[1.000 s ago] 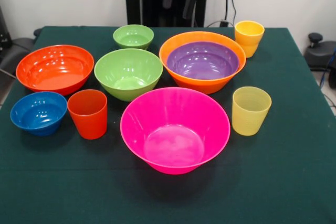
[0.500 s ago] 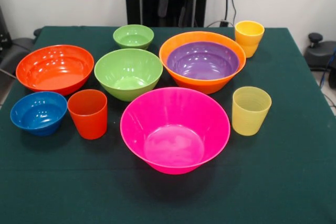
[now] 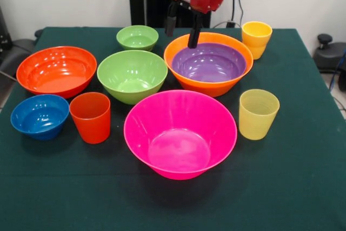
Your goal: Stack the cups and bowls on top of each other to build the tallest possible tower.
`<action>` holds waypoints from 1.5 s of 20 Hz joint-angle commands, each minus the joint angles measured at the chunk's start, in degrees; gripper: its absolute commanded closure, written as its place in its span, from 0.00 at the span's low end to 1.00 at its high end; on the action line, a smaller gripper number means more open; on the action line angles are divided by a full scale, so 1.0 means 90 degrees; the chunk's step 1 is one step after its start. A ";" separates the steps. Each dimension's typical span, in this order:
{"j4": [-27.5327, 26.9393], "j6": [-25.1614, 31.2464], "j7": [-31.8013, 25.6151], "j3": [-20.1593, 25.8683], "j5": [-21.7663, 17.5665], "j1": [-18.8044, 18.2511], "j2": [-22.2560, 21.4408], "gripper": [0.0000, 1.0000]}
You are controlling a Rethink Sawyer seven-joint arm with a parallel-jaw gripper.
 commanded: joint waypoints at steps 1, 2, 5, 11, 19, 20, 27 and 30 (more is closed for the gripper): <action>-0.0301 0.0181 -0.0630 0.0673 -0.0529 -0.0068 0.0410 0.00; -0.0273 0.0158 -0.0606 0.0663 -0.0548 -0.0058 0.0396 0.00; -0.0245 0.0100 -0.0665 0.0709 -0.0615 -0.0134 0.0390 0.00; -0.0378 0.0011 -0.0974 0.0951 -0.0803 -0.0498 0.0452 0.00; -0.0603 0.0864 -0.1462 0.1276 -0.0900 -0.0897 -0.0014 0.00; -0.0666 0.0919 -0.1492 0.1324 -0.0916 -0.0945 -0.0004 0.00; -0.0719 0.0338 -0.1251 0.1526 -0.1194 -0.1072 0.0427 0.00; -0.0825 0.0235 -0.1133 0.1561 -0.1269 -0.1045 0.0542 0.00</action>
